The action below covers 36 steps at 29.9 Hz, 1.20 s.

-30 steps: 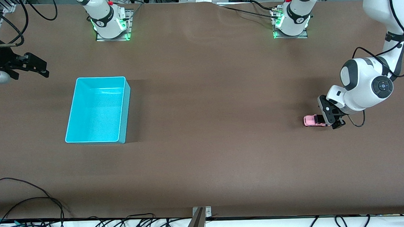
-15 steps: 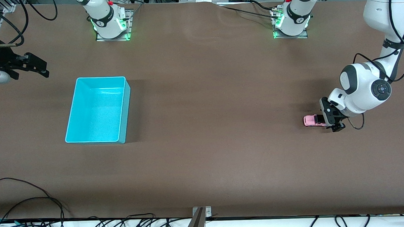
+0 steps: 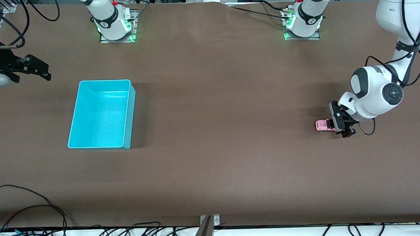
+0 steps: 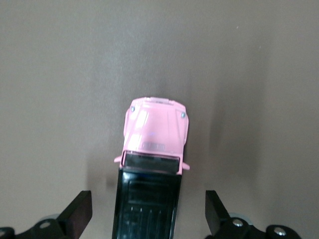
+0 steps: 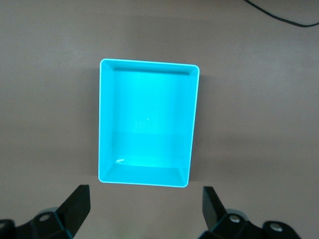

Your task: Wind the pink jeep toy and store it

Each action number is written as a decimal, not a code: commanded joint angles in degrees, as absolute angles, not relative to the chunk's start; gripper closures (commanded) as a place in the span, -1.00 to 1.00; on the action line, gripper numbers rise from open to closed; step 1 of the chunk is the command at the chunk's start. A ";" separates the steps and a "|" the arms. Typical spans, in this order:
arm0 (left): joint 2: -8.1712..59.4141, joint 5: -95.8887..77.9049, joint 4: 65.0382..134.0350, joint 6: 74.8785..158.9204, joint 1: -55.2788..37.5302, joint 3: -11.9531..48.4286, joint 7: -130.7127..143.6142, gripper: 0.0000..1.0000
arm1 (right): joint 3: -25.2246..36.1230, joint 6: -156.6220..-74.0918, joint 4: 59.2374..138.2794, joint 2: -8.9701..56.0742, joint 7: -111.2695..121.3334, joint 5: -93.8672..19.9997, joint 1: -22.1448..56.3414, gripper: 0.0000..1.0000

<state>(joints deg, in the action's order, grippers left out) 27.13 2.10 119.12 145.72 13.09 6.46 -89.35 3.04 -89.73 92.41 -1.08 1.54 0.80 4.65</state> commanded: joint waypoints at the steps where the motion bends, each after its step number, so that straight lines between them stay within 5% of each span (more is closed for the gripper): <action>1: 27.77 3.08 119.09 147.30 13.01 6.85 -90.52 -0.52 | 2.90 -88.95 91.32 -0.79 1.23 0.97 4.66 -1.00; 5: 27.86 3.08 118.92 147.30 12.92 6.86 -92.02 0.36 | 2.90 -88.95 91.32 -0.79 1.14 0.97 4.66 -1.00; 8: 27.86 3.08 118.74 147.30 12.83 6.86 -92.37 0.56 | 2.90 -88.95 91.32 -0.79 1.23 0.97 4.66 -1.00; 36: 30.76 2.99 118.39 147.22 18.01 6.68 -98.26 0.60 | 2.90 -88.95 91.32 -0.79 1.14 0.97 4.66 -1.00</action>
<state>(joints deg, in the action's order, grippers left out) 27.66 2.10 118.98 146.60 14.03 6.68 -94.02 3.04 -89.73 92.41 -1.07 1.54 0.80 4.66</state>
